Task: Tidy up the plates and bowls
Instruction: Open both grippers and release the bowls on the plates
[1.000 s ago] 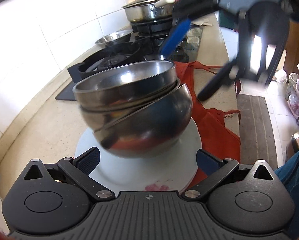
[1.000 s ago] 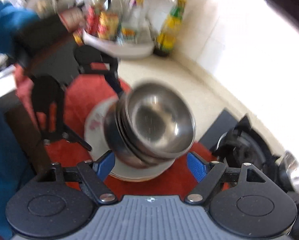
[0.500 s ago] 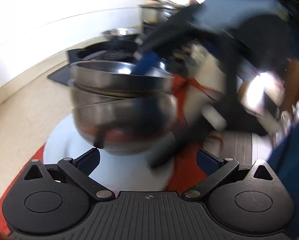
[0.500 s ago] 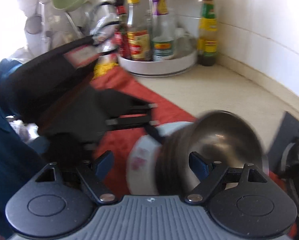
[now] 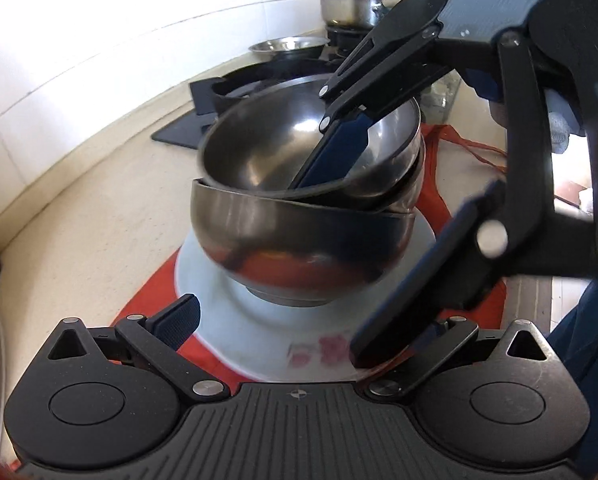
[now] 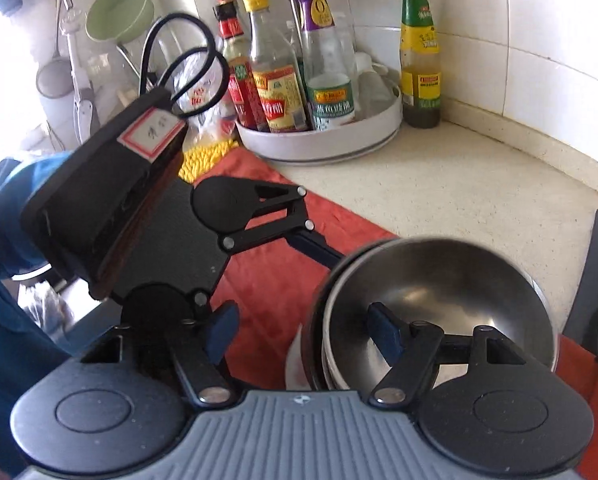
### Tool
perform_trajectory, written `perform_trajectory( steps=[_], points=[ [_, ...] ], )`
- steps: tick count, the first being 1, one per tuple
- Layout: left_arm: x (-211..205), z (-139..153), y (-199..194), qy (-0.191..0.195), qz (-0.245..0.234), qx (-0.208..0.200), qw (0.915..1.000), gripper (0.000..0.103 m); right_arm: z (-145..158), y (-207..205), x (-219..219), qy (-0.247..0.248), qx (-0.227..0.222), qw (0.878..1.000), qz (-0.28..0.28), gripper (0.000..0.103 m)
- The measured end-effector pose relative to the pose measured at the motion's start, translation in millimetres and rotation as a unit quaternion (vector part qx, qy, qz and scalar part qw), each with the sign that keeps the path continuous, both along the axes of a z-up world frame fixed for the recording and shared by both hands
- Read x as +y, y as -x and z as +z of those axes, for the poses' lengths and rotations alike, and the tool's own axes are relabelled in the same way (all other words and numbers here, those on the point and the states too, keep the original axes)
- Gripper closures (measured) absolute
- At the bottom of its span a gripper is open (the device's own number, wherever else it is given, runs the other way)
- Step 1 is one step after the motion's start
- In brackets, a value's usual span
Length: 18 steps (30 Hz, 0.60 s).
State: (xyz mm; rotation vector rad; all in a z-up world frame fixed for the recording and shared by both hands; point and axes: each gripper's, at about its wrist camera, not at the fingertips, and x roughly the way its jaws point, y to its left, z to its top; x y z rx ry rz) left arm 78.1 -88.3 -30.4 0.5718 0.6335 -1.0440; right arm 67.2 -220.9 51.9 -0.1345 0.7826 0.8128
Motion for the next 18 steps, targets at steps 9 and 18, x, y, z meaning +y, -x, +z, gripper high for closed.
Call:
perform_trajectory(
  steps=[9,18],
  points=[
    [18,6,15,0.066,-0.013,0.024,0.9975,0.000,-8,2,6,-0.045,0.030,0.997,-0.060,0.023],
    [24,-5,-17,0.128,0.035,0.131,0.9824,0.000,-11,-40,3,-0.107,0.031,0.986,-0.128,0.012]
  ],
)
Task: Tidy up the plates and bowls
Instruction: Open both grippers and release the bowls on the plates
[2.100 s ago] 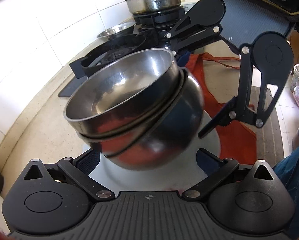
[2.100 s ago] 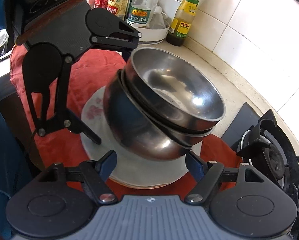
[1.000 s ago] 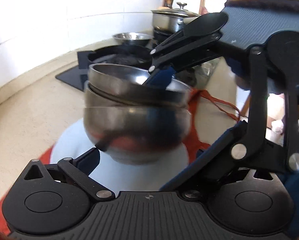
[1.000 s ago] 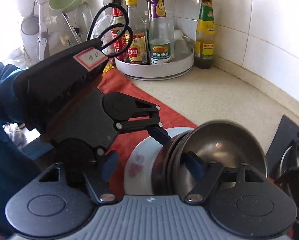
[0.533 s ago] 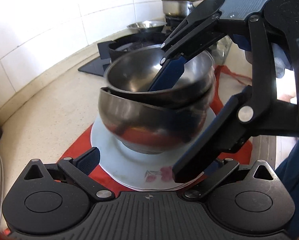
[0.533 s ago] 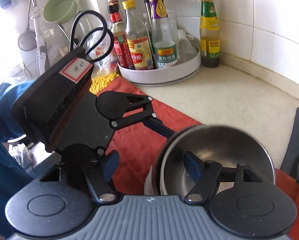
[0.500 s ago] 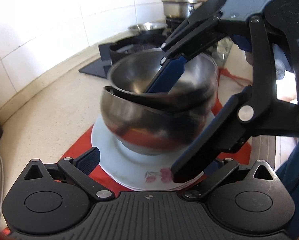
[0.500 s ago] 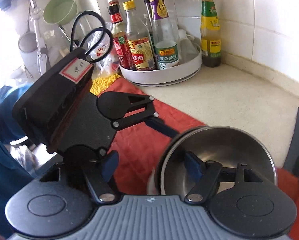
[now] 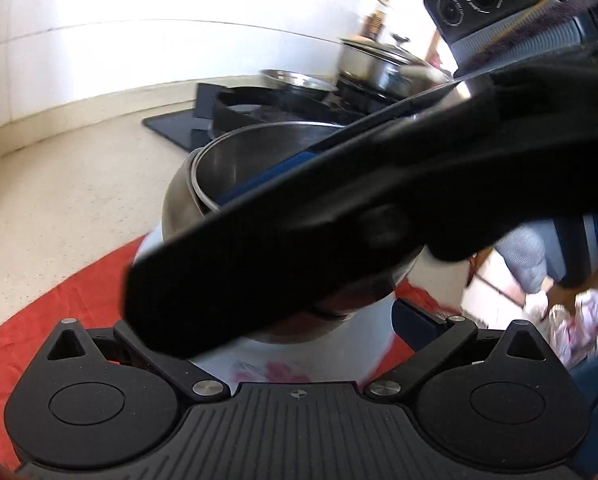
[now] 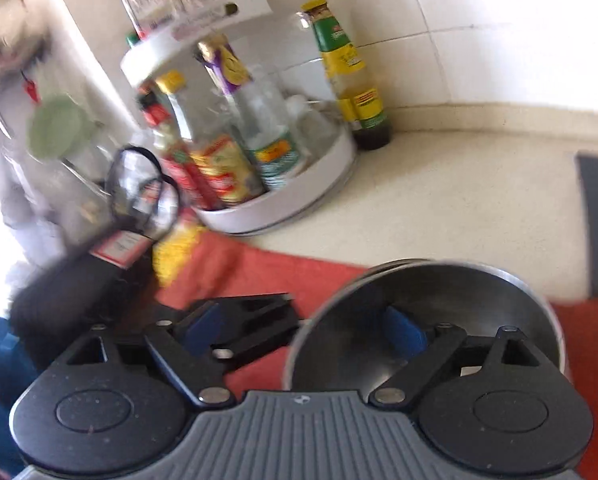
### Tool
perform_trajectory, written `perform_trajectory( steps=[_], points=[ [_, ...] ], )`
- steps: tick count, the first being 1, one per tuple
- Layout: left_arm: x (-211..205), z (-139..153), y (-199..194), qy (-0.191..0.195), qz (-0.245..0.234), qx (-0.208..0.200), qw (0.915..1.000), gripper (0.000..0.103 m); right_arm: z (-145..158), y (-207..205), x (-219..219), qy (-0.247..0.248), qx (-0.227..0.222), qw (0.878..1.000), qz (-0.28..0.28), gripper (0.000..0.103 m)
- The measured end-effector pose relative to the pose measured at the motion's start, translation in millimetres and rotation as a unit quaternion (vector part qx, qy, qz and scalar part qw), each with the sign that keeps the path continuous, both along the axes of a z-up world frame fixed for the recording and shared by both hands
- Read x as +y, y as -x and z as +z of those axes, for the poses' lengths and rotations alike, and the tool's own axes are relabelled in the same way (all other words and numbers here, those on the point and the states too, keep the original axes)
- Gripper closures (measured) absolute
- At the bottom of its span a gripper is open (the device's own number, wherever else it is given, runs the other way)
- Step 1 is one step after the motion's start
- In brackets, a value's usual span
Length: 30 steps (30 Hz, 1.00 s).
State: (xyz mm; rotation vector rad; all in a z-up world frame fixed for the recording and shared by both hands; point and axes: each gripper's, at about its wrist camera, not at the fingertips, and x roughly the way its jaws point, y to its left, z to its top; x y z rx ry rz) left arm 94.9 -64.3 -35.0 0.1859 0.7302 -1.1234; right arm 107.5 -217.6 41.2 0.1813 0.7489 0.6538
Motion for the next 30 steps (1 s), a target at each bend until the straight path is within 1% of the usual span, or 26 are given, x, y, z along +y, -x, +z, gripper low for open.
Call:
perform_trajectory(
  steps=[1,2,3,5,8,9,11,13,14,17,19,20,22,23,25,28,30],
  points=[
    [3,0,-3,0.004,0.004,0.008,0.9999,0.000,0,-7,1,-0.002,0.003,1.000,-0.003,0.012],
    [7,-1,-7,0.008,0.008,0.021,0.9997,0.000,-1,-14,1,-0.013,0.012,1.000,-0.010,0.012],
    [10,-1,-10,0.013,0.013,0.025,0.9995,0.000,0,-22,1,-0.025,0.023,0.999,-0.016,0.012],
    [9,-1,-14,0.013,0.021,0.014,0.9996,0.000,3,-33,1,-0.036,0.034,0.999,-0.017,0.011],
    [11,1,-13,0.019,0.023,0.019,0.9994,0.000,11,-39,5,-0.027,0.045,0.999,-0.009,0.009],
    [13,1,-10,0.022,0.024,0.019,0.9993,0.000,11,-40,5,-0.025,0.056,0.998,-0.008,0.009],
    [12,2,-6,0.026,0.022,0.031,0.9989,0.000,8,-37,2,-0.025,0.071,0.997,-0.012,0.009],
    [5,1,-3,0.043,0.012,0.046,0.9980,0.000,12,-28,1,-0.010,0.064,0.998,-0.015,0.013],
    [3,0,2,0.053,0.005,0.054,0.9971,0.000,13,-25,-1,-0.003,0.065,0.998,-0.017,0.013],
    [-4,-3,8,0.069,-0.012,0.074,0.9948,0.001,8,-20,-12,-0.007,0.090,0.995,-0.048,0.014],
    [-8,-5,7,0.064,-0.007,0.071,0.9954,0.001,5,-12,-20,-0.026,0.101,0.993,-0.051,0.016],
    [-6,-5,7,0.064,0.000,0.074,0.9952,0.001,3,-8,-24,-0.044,0.105,0.992,-0.055,0.015],
    [-3,-5,10,0.062,0.006,0.087,0.9943,0.001,-2,0,-30,-0.086,0.112,0.988,-0.062,0.012],
    [1,-4,12,0.060,0.009,0.084,0.9947,0.001,-4,3,-31,-0.097,0.111,0.987,-0.063,0.012],
    [4,-3,12,0.052,0.011,0.078,0.9955,0.000,-6,8,-31,-0.101,0.105,0.987,-0.059,0.012],
    [16,2,15,0.046,0.016,0.069,0.9965,0.000,-9,18,-37,-0.111,0.113,0.985,-0.067,0.012],
    [19,7,16,0.040,0.025,0.057,0.9972,0.000,-9,28,-41,-0.106,0.114,0.985,-0.069,0.012]
  ],
)
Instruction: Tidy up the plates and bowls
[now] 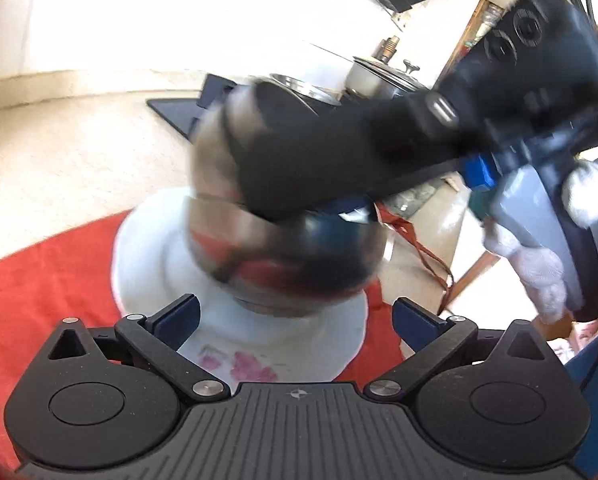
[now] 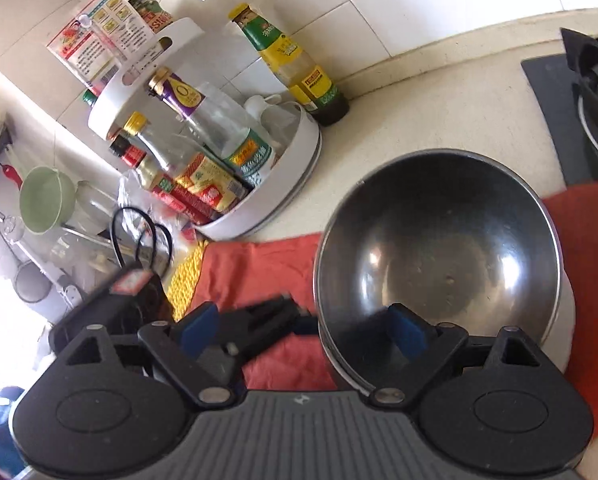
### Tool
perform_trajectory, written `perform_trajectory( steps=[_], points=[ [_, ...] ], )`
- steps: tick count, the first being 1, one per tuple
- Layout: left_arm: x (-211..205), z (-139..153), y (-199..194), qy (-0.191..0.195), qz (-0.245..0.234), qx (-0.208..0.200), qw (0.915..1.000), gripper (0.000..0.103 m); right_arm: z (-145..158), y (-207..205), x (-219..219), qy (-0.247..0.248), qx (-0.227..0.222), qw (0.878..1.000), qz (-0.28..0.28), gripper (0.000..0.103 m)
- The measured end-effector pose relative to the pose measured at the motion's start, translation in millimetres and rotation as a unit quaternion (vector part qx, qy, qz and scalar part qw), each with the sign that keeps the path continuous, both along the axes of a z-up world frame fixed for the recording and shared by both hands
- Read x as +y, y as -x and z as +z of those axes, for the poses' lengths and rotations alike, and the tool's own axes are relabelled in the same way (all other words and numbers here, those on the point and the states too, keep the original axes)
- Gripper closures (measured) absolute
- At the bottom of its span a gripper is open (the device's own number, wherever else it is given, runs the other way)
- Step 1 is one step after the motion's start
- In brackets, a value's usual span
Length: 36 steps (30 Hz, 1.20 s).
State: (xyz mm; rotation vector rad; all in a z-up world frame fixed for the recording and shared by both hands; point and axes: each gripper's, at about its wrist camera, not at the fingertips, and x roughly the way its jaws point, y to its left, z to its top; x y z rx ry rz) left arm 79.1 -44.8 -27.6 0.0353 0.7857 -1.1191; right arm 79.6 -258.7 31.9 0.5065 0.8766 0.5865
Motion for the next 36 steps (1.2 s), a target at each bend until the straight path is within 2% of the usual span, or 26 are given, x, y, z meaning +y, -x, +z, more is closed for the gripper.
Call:
perform_trajectory(
  steps=[5,8,11,12,14,16,18,19,21,23,24,25,26,28,29,30,31,33,34,36],
  points=[
    [0,8,3,0.000,0.002,-0.009,1.0000,0.000,-4,32,7,0.067,-0.051,0.996,0.008,0.007],
    [-1,9,4,-0.020,-0.020,-0.027,0.9992,0.000,-2,40,9,0.066,-0.052,0.996,0.022,0.008],
    [19,18,7,-0.048,-0.041,-0.034,0.9974,0.000,4,49,6,0.059,-0.071,0.995,0.024,0.008],
    [20,21,4,-0.049,-0.046,-0.025,0.9974,0.000,7,52,3,0.052,-0.080,0.995,0.020,0.008],
    [32,38,-5,-0.014,-0.040,0.000,0.9991,0.000,14,58,-7,0.028,-0.105,0.994,0.004,0.008],
    [33,57,-10,0.021,-0.033,-0.025,0.9989,0.000,22,62,-23,-0.007,-0.126,0.992,-0.021,0.008],
    [23,70,-11,0.029,-0.029,-0.069,0.9968,0.000,31,67,-40,-0.036,-0.152,0.987,-0.044,0.008],
    [16,73,-14,0.028,-0.033,-0.077,0.9961,0.000,34,71,-47,-0.038,-0.168,0.983,-0.059,0.007],
    [7,74,-20,0.025,-0.033,-0.082,0.9957,0.000,39,72,-59,-0.012,-0.191,0.975,-0.115,0.007],
    [-5,76,-28,0.033,-0.031,-0.082,0.9956,0.000,29,57,-72,0.020,-0.158,0.972,-0.174,0.007],
    [-6,76,-34,0.044,-0.026,-0.071,0.9962,0.000,19,45,-77,0.035,-0.119,0.972,-0.200,0.008],
    [-4,74,-42,0.054,-0.022,-0.052,0.9969,0.000,7,35,-81,0.036,-0.081,0.974,-0.207,0.013],
    [-9,69,-48,0.057,-0.016,-0.029,0.9978,0.000,-6,26,-82,0.022,-0.059,0.979,-0.193,0.019],
    [-16,60,-53,0.048,-0.012,-0.005,0.9988,0.000,-23,12,-79,0.014,-0.019,0.985,-0.174,0.041],
    [-19,56,-54,0.040,-0.013,0.000,0.9991,0.000,-28,7,-76,0.015,-0.004,0.987,-0.161,0.047],
    [-22,52,-54,0.029,-0.014,0.005,0.9995,0.000,-32,3,-73,0.015,0.004,0.990,-0.142,0.060],
    [-23,50,-56,0.018,-0.017,0.010,0.9996,0.001,-35,1,-71,0.019,0.013,0.991,-0.130,0.065],
    [-29,43,-57,-0.011,-0.020,0.018,0.9996,0.004,-37,-1,-73,0.023,0.021,0.994,-0.105,0.065],
    [-33,38,-58,-0.026,-0.020,0.026,0.9991,0.009,-35,-2,-75,0.029,0.023,0.995,-0.097,0.067],
    [-38,32,-56,-0.044,-0.033,0.038,0.9977,0.014,-28,-3,-70,0.052,0.010,0.995,-0.083,0.071]
  ],
)
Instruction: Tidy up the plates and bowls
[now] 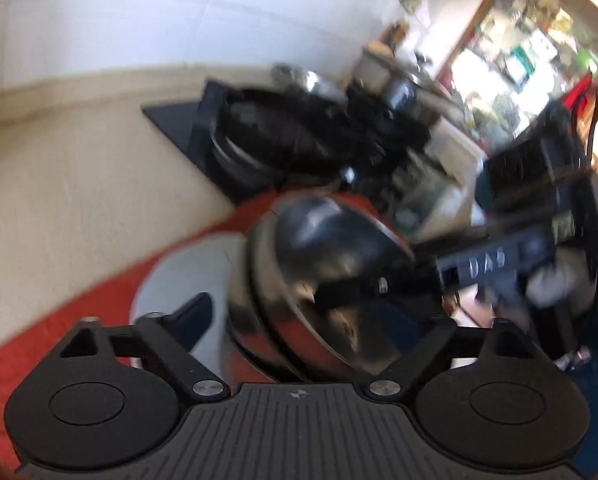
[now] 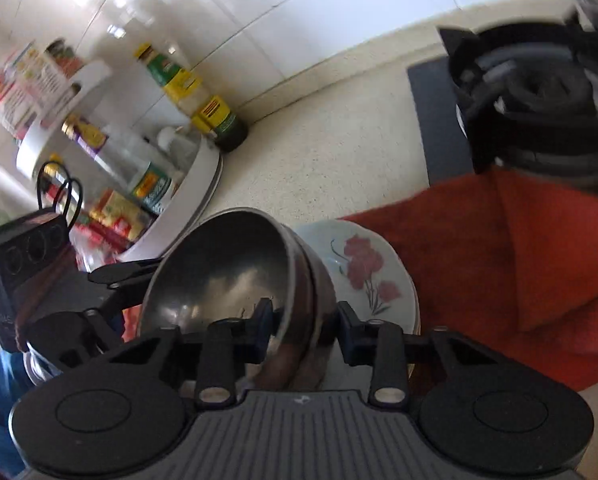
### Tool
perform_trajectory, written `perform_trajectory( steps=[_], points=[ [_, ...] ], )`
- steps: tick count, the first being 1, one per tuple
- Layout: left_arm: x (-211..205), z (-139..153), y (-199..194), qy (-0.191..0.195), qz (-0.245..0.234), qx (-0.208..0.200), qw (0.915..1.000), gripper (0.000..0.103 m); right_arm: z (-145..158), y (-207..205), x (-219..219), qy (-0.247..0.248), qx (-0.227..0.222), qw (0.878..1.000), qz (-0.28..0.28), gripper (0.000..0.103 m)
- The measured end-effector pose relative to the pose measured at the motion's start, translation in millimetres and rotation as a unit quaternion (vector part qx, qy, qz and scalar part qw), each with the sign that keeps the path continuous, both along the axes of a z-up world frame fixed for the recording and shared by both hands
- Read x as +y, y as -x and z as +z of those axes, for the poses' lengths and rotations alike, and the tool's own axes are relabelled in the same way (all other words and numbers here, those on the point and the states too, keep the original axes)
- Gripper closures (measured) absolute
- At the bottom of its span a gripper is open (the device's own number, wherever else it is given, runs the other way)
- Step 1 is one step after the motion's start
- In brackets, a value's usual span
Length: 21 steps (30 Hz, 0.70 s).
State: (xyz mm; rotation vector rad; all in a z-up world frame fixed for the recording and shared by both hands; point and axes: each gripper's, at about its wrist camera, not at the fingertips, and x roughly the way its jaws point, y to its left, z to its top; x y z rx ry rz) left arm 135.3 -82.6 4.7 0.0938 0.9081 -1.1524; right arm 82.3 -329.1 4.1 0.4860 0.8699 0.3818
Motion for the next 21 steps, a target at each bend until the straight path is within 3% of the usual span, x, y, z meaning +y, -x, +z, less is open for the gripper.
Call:
perform_trajectory(
  steps=[2,4,12,16,21],
  points=[
    [-5,-2,4,-0.025,0.000,-0.012,0.9996,0.017,7,0,4,0.015,-0.004,1.000,0.015,0.071],
    [-7,1,7,-0.037,-0.004,-0.025,0.9990,0.022,8,-4,5,-0.017,0.008,0.999,0.029,0.072],
    [7,9,5,-0.026,-0.027,-0.007,0.9993,0.029,22,-14,21,0.017,0.034,0.996,0.075,0.073],
    [31,17,3,-0.013,0.010,-0.007,0.9998,0.021,15,-18,13,0.002,0.067,0.996,0.056,0.069],
    [59,24,11,-0.004,0.021,0.002,0.9998,0.012,0,-19,8,-0.027,0.098,0.994,0.044,0.065]
  ],
)
